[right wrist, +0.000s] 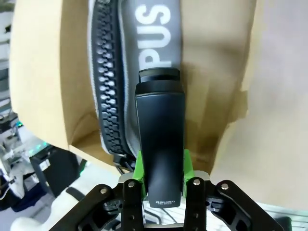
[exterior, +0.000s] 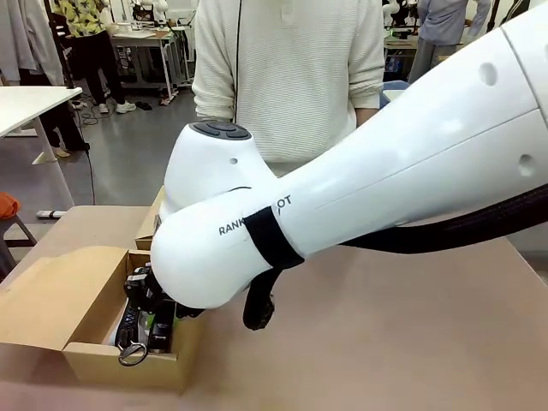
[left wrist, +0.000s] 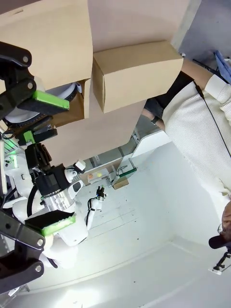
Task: Place items inside the box.
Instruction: Pick up a Pencil pouch or Stapler and place it inside the Mailer Box closest to the robot.
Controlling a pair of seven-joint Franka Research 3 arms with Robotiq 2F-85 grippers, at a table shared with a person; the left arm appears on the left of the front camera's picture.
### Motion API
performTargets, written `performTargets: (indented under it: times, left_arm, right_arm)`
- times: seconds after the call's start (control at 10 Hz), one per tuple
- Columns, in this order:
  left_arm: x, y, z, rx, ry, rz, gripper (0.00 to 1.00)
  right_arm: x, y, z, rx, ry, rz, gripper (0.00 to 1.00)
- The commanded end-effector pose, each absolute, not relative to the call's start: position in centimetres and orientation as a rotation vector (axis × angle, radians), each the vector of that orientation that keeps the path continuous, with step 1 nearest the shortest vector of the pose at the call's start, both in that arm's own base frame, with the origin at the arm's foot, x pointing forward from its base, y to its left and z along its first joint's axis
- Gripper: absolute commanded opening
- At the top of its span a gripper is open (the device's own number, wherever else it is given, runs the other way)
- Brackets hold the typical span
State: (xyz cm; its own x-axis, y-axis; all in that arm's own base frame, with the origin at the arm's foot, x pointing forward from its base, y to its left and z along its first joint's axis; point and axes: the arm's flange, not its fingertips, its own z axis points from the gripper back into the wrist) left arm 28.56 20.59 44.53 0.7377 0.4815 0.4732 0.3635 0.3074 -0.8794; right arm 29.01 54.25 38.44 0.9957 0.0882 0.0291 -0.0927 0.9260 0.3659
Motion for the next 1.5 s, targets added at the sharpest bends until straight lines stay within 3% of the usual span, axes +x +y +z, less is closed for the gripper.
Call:
performTargets:
  times: [0.0,0.3,0.4,0.5,0.6,0.7,1.0,1.4]
  left_arm:
    - [28.5,20.4,44.7,-1.31,-0.823,0.08,1.0]
    - [28.5,20.4,44.7,-1.31,-0.823,0.08,1.0]
    - [28.5,20.4,44.7,-1.31,-0.823,0.08,1.0]
    - [28.5,20.4,44.7,-1.31,-0.823,0.08,1.0]
    - [28.5,20.4,44.7,-1.31,-0.823,0.08,1.0]
    - [28.5,20.4,44.7,-1.31,-0.823,0.08,1.0]
    - [28.5,20.4,44.7,-1.31,-0.823,0.08,1.0]
    - [28.5,20.4,44.7,-1.31,-0.823,0.08,1.0]
  right_arm:
    - [29.1,55.4,39.2,0.377,-0.042,0.064,0.33]
    - [29.4,55.2,38.9,0.372,-0.05,0.05,0.33]
    - [29.5,55.0,38.9,0.368,-0.06,0.053,0.93]
    - [29.5,54.8,39.0,0.369,-0.071,0.041,0.92]
    - [29.4,54.7,39.0,0.37,-0.088,0.034,1.0]
    - [29.4,53.7,39.6,0.387,-0.117,0.023,0.96]
    - [29.9,51.8,40.8,0.418,-0.106,0.016,1.0]
    - [33.9,33.6,49.4,0.702,0.135,0.067,1.0]
